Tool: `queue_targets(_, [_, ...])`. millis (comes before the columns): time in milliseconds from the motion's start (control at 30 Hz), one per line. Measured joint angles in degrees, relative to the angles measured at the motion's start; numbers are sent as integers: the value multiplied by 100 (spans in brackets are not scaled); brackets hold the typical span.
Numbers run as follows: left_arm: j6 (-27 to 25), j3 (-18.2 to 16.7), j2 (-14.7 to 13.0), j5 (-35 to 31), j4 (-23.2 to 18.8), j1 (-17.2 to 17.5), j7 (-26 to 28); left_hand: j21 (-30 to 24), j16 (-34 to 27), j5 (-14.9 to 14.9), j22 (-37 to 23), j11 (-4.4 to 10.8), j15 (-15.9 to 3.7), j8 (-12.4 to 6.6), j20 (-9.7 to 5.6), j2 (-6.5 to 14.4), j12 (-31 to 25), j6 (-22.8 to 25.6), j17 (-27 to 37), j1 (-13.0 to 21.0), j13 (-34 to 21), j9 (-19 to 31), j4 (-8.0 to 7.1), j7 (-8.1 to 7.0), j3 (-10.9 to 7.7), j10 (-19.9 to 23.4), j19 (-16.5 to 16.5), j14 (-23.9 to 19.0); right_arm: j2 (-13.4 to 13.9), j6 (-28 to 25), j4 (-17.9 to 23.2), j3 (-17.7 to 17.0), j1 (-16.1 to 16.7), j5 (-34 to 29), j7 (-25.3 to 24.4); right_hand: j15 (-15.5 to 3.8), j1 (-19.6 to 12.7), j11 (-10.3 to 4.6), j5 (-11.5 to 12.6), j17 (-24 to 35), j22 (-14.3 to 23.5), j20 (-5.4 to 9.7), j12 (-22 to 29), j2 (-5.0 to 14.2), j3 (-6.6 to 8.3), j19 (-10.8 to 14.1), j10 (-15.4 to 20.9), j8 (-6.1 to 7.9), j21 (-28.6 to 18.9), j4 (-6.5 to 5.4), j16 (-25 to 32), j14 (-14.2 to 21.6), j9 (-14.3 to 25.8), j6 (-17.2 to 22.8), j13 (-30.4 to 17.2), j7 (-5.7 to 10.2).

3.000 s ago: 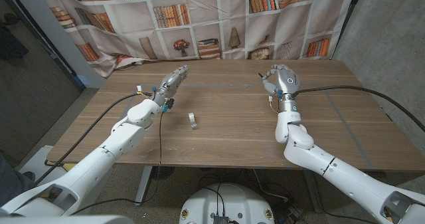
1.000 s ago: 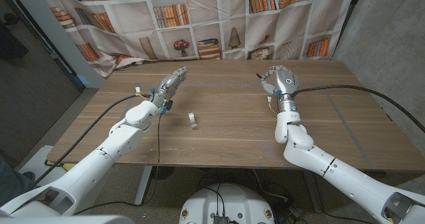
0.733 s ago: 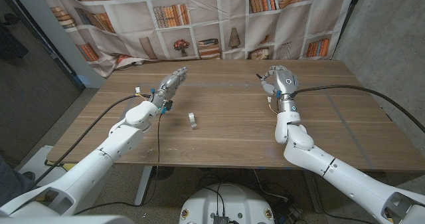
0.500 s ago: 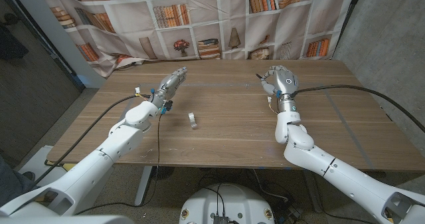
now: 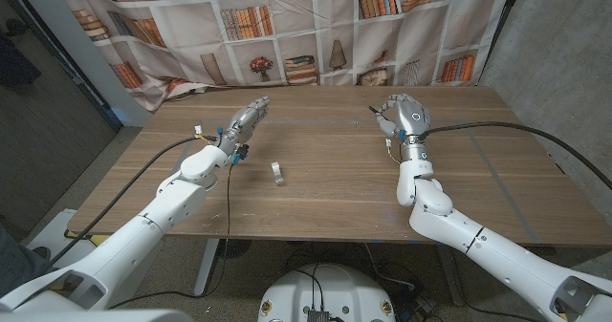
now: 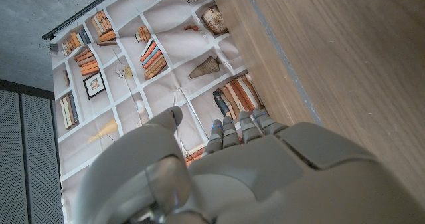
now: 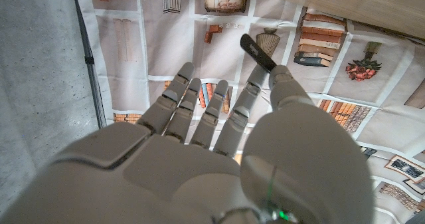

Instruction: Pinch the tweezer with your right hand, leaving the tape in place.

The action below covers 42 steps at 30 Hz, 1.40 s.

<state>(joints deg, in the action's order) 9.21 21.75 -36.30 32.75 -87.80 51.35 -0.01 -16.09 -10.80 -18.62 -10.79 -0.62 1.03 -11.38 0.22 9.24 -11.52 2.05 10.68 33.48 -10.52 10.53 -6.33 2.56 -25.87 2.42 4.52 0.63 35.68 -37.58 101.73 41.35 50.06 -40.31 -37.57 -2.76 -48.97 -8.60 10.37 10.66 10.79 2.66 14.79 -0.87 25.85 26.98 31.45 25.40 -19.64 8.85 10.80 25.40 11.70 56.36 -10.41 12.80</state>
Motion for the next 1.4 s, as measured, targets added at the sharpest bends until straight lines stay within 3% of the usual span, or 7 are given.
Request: queue_targets(1400, [19,-43,-18,54,-17,110,52,20,0,45,0,31,0,0,0,57,0,0,0,-63,0,0,-7,0,-72,31,0,0,122,362,-639,582,-486,-347,1045,0,23,0,0,1,0,0,-41,23,24,0,0,-83,0,-24,0,0,-26,1,0,0])
